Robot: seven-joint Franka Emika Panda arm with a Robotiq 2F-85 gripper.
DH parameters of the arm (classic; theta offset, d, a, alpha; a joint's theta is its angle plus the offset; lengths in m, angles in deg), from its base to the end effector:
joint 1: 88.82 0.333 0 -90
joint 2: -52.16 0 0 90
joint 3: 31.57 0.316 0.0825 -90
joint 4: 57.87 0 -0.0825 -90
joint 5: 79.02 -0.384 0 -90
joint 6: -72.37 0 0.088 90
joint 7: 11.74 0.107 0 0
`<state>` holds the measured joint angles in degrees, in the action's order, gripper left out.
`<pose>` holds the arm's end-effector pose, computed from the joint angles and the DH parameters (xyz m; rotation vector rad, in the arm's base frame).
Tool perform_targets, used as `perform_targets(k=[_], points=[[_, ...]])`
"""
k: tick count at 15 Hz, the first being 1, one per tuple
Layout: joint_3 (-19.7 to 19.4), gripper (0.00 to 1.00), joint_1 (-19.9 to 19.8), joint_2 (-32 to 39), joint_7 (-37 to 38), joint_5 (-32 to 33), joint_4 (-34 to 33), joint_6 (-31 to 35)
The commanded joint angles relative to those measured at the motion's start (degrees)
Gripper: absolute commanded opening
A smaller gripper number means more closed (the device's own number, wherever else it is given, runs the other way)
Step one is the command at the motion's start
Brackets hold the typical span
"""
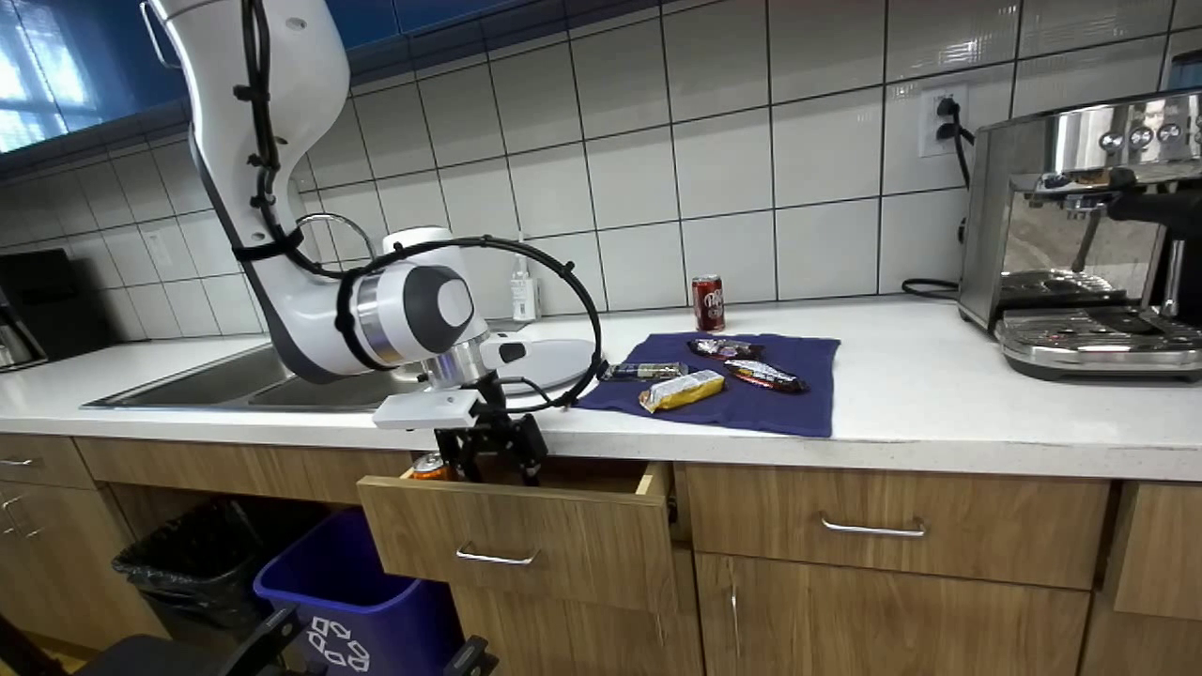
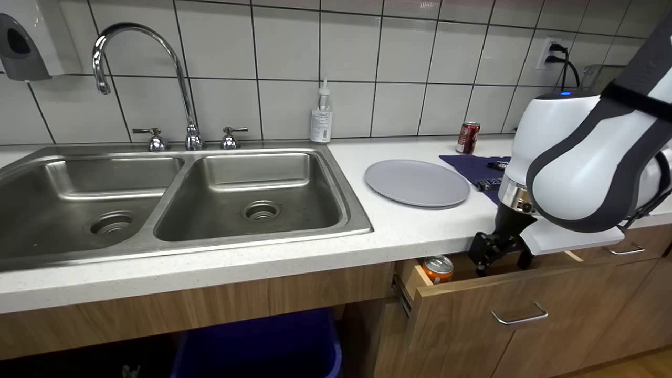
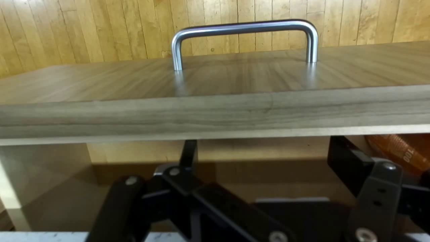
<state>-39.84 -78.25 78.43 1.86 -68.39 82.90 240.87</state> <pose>0.4702 0.0243 0.1208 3.0425 -0.0002 0.0586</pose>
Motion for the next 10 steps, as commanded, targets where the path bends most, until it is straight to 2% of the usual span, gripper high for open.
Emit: perform_targets(k=[1,10], points=[[-0.1,1.0,0.4,-2.4,-0.3,-1.9,3.5,0.4],[-1.2,1.0,1.7,-4.6,0.3,-1.4,7.4,0.8]])
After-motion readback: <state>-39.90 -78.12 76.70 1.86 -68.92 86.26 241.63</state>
